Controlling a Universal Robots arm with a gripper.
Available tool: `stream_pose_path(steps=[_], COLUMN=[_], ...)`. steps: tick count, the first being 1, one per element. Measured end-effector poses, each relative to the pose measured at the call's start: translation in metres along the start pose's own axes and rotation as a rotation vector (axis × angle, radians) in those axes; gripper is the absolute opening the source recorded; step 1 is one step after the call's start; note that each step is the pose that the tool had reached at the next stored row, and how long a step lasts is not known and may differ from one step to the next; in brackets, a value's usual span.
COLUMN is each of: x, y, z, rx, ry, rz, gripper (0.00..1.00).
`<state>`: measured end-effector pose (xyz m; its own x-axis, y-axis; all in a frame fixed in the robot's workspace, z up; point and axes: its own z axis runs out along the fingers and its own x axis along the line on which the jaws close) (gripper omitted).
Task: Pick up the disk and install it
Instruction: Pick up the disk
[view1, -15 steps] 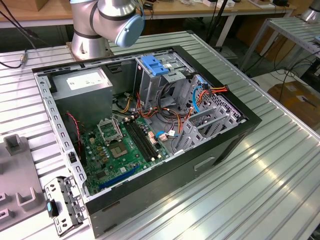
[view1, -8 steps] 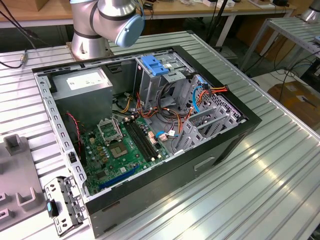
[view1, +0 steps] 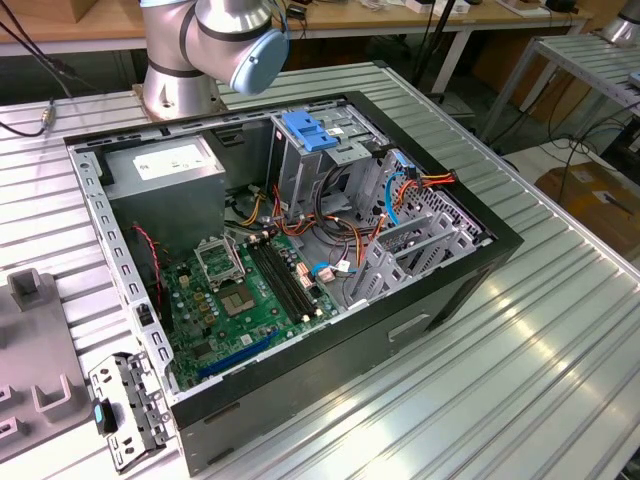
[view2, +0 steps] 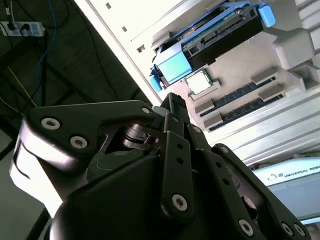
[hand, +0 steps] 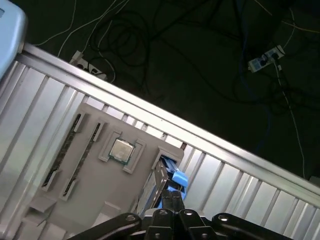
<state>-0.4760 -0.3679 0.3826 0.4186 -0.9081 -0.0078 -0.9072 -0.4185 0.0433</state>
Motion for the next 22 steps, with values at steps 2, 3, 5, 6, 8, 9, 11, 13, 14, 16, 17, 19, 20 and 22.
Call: stream_pose_path(steps=[2, 3, 5, 6, 8, 9, 11, 13, 14, 16, 17, 19, 20, 22], x=[0.0, 0.0, 0.0, 0.0, 0.0, 0.0, 0.0, 0.0, 0.0, 0.0, 0.0, 0.0001, 0.0002, 0.0003], y=[0.0, 0.0, 0.0, 0.0, 0.0, 0.0, -0.0001, -0.0001, -0.0001, -0.0002, -0.0002, -0.0006, -0.0008, -0.001], z=[0.0, 0.0001, 0.0, 0.0, 0.0, 0.0, 0.0002, 0.0007, 0.0011, 0.0021, 0.0032, 0.0071, 0.0084, 0.0118], rx=[0.0003, 0.0005, 0.0005, 0.0005, 0.0005, 0.0005, 0.0006, 0.001, 0.0011, 0.0014, 0.0016, 0.002, 0.0022, 0.0026], ry=[-0.0015, -0.0025, -0.0028, -0.0028, -0.0028, -0.0029, -0.0038, -0.0051, -0.0058, -0.0073, -0.0084, -0.0113, -0.0121, -0.0141], rz=[0.034, 0.059, 0.065, 0.065, 0.065, 0.067, 0.09, 0.12, 0.136, 0.171, 0.197, 0.263, 0.283, 0.326], gripper=[0.11, 0.11, 0.11, 0.11, 0.18, 0.18, 0.18, 0.19, 0.25, 0.25, 0.27, 0.44, 0.44, 0.51])
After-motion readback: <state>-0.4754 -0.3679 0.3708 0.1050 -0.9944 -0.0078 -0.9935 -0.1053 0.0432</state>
